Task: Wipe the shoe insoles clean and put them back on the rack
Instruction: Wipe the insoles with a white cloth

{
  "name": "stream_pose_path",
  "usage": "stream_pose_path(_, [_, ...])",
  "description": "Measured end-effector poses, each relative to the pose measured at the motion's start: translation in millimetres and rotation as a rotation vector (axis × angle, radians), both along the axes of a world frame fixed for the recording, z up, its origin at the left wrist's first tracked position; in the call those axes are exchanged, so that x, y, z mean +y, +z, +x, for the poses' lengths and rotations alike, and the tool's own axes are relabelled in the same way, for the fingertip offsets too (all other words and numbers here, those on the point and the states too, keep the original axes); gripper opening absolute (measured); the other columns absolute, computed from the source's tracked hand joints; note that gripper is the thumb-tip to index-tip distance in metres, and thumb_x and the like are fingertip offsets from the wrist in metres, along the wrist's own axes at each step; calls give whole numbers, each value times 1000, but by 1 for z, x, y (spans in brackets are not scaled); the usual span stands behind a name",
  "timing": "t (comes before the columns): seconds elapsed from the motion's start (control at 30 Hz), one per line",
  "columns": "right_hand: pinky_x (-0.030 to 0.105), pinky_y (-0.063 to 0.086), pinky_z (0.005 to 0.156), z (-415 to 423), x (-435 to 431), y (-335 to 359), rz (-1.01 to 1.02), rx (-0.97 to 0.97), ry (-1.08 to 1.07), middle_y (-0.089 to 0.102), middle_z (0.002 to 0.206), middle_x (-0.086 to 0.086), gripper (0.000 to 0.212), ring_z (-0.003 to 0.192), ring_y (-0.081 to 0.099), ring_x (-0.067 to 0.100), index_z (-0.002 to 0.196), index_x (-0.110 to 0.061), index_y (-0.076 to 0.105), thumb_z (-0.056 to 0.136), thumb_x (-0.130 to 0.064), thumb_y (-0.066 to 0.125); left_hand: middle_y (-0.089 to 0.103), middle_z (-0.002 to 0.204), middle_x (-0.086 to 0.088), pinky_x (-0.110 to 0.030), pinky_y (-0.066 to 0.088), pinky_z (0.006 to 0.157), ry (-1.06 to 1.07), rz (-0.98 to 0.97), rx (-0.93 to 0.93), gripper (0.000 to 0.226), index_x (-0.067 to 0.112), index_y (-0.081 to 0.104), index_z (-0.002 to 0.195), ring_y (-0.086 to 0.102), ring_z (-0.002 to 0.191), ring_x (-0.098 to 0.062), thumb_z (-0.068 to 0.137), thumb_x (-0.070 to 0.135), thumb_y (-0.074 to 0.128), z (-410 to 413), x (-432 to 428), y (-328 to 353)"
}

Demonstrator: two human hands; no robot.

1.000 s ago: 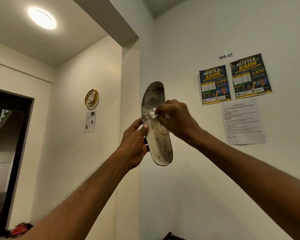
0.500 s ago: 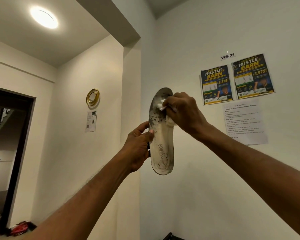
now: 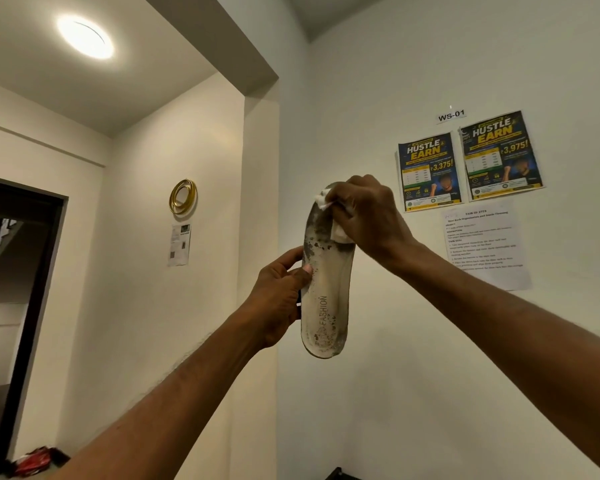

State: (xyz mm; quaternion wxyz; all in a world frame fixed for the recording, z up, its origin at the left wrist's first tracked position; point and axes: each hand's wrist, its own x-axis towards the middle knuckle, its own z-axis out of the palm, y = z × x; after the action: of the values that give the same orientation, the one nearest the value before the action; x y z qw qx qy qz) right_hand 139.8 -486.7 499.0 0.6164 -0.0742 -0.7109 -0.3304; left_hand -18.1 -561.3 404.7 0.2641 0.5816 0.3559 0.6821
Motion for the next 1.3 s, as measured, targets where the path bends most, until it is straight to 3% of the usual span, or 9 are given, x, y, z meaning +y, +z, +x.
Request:
stream_pose_path(0.1, [37,55,70,7,4,7,-46,156,45,69,93,12,12,88,61,26,98,-6,71,87,-9,72,74,117,-14,-60,57,92,14,-6,20,36,30,60,136,68,109,-36,105,13,51,2,-2,0])
stream_pose_path(0.23, [36,56,74,-1,3,-7,3,-85,-22,71,102,11,15,93,62,26,101,-7,71,86,-9,74,74,113,-12,-55,59,87,43,1,41,36,31,60,135,69,103,-33,106,12,50,0,-1,1])
stream_pose_path(0.37, [36,55,69,4,7,0,-56,123,68,70,92,11,12,87,62,25,98,-7,71,86,-9,74,74,114,-14,-59,58,91,41,-8,45,36,32,61,134,70,103,-34,106,12,51,3,0,-1])
stream_pose_path(0.5, [33,56,75,-5,1,-11,-10,-109,25,71,103,11,15,93,64,26,98,-5,72,83,-5,75,76,106,-7,-54,60,88,61,-4,42,35,33,61,132,70,98,-29,106,12,51,2,2,0])
stream_pose_path(0.63, [42,56,70,-5,2,-6,-52,32,102,71,93,12,12,86,63,26,95,-7,73,84,-10,75,75,108,-8,-52,60,86,67,-15,45,34,33,62,130,70,101,-30,106,12,50,3,0,0])
stream_pose_path(0.73, [37,57,73,-14,-1,-14,-3,-193,46,70,96,11,10,91,64,24,95,-8,75,85,-10,74,73,118,-9,-60,56,94,87,-11,36,38,31,59,139,68,110,-33,106,13,51,3,1,2])
stream_pose_path(1.0, [32,57,75,-22,-8,-22,-8,-260,70,71,98,14,11,90,67,25,96,-5,75,85,-5,74,72,118,-8,-54,57,92,122,13,19,42,32,56,142,65,112,-33,106,10,49,4,1,5])
stream_pose_path(1.13, [37,59,74,-19,-7,-19,-49,-113,134,72,99,13,16,91,67,26,97,-6,74,81,-6,78,72,119,-6,-55,58,94,123,38,12,39,34,59,139,65,114,-32,106,15,51,5,1,6])
stream_pose_path(1.3, [34,59,73,-22,-12,-30,-40,-291,111,71,99,13,11,90,67,26,97,-6,74,86,-8,75,71,122,-7,-44,60,83,130,62,-11,40,35,59,138,67,112,-31,106,12,50,4,1,6])
